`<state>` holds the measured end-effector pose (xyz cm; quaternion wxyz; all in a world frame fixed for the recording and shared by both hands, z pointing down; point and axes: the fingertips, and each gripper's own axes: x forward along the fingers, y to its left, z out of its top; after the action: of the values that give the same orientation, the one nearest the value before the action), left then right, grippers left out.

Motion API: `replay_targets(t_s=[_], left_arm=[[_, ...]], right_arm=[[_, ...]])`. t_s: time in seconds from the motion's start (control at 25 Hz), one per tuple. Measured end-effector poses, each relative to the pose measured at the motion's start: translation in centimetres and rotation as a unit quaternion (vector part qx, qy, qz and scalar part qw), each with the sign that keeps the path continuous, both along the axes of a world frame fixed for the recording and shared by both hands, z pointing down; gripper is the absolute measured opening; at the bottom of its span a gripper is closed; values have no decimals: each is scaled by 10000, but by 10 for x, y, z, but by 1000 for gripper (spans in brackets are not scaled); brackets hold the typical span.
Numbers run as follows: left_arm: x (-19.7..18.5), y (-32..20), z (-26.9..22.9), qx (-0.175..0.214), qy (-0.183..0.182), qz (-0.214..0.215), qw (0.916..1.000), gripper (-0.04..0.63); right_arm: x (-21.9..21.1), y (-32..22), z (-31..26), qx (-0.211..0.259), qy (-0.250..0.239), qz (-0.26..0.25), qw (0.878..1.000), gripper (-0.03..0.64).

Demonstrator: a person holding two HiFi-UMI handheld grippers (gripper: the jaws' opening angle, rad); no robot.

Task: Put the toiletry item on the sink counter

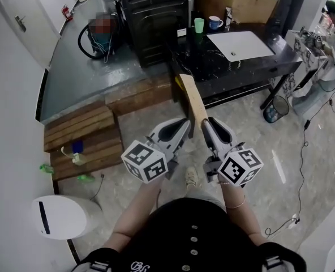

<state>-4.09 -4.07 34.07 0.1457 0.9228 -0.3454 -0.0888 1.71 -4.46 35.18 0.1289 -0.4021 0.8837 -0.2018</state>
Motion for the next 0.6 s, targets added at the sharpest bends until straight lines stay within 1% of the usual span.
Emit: replay_targets(t_s=[0.32, 0.6], left_arm=[[1, -96, -5, -21, -14, -166, 9999, 12], [17, -159, -2, -59, 70, -216, 9997, 12]], right_arm=[[7, -99, -7, -23, -88, -97, 9999, 74], [16, -163, -9, 8, -52, -228, 9997, 72]])
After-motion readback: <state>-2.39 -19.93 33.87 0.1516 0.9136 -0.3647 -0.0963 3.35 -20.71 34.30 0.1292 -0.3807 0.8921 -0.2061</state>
